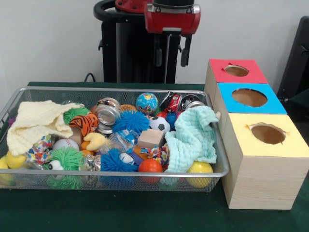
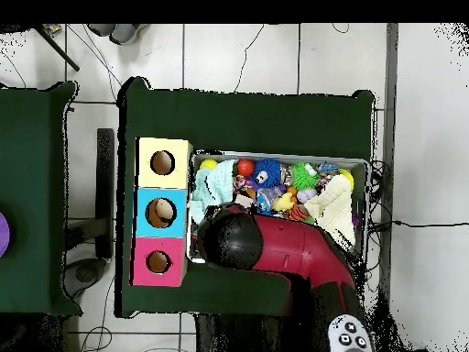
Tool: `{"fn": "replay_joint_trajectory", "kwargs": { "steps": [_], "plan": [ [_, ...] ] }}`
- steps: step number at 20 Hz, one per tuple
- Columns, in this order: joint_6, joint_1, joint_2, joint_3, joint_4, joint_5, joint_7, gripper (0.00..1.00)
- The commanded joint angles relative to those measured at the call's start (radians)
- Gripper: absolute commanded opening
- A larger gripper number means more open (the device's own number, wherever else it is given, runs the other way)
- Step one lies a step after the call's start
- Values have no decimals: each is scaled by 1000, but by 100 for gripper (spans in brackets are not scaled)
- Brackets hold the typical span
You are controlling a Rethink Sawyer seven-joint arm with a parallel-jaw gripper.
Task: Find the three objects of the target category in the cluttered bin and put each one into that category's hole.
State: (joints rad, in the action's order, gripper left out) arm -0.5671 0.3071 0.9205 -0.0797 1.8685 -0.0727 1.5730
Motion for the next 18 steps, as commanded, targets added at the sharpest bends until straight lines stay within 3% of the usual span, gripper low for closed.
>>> {"fn": "replay_joint_trajectory", "kwargs": {
  "steps": [1, 18],
  "plan": [
    [-27, 89, -59, -118, -54, -75, -117, 100],
    [-20, 226, -123, -221, -110, -187, -134, 100]
  ]
}}
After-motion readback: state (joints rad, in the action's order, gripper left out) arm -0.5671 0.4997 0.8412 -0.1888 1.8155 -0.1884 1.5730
